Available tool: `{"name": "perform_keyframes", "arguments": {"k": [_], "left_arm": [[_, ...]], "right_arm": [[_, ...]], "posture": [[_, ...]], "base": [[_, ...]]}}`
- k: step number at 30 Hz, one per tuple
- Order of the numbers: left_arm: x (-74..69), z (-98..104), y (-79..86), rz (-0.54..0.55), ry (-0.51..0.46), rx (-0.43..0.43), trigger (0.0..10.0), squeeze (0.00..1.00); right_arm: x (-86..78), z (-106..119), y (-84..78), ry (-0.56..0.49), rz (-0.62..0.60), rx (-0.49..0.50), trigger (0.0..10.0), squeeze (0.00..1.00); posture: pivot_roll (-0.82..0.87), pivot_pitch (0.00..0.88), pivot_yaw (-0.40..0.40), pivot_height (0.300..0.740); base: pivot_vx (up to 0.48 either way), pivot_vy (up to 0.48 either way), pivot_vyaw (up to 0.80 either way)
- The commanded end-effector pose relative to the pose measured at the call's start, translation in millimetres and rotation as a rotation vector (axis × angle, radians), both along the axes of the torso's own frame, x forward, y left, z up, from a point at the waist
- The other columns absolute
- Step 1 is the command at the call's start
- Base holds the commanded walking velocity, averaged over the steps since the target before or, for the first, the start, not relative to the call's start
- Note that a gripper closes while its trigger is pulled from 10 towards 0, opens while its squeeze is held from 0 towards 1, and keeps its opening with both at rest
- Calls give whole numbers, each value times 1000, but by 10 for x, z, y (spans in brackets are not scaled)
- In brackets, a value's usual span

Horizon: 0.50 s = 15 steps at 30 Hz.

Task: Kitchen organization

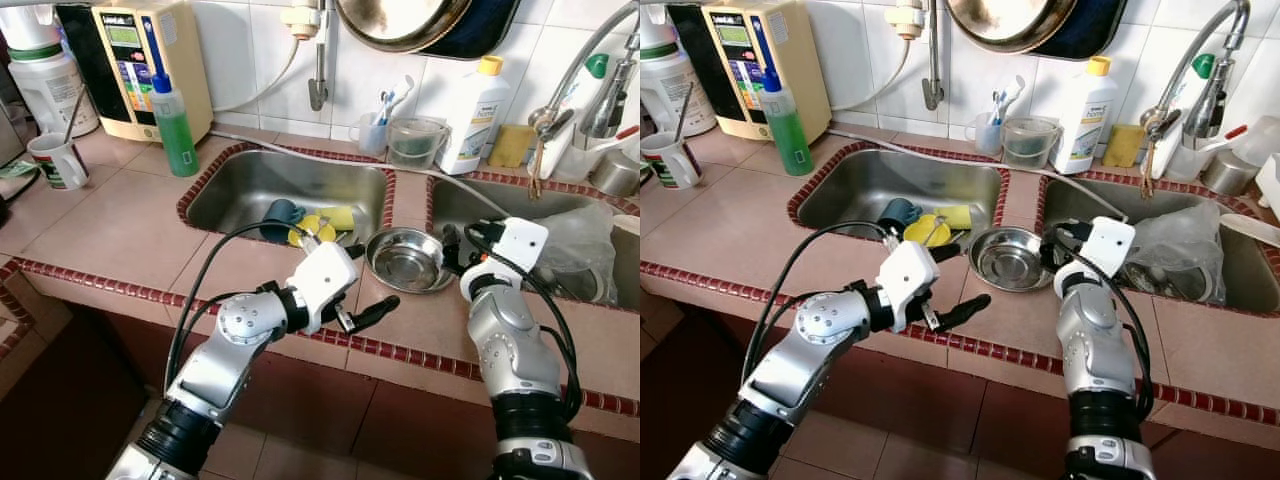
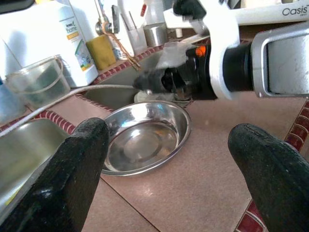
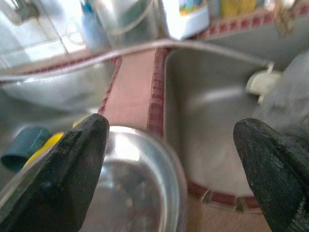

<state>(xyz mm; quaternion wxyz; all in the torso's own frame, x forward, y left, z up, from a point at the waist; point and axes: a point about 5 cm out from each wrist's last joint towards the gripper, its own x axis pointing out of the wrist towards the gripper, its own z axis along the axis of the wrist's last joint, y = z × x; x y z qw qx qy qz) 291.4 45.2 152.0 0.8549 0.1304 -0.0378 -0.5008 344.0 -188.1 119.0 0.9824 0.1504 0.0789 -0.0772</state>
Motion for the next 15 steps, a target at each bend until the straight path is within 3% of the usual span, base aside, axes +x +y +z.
{"name": "perform_keyframes", "arguments": {"k": [1,12,15], "left_arm": [[-3,67,23,4,-14,-14,10000,0],[-25,121,44,18,-18,-23,10000,0],[-27,125,66,27,-16,-25,10000,0]], "right_arm": [[33,-13,-7,29,24,21,10000,0],[39,-165,11,119,84,39,10000,0],[41,-213,-19,143,77,58,9294,0]], "posture": [[12,0,-13,740],[28,0,-23,740],[32,0,-26,740]], "base": [[0,0,0],[0,0,0],[0,0,0]]}}
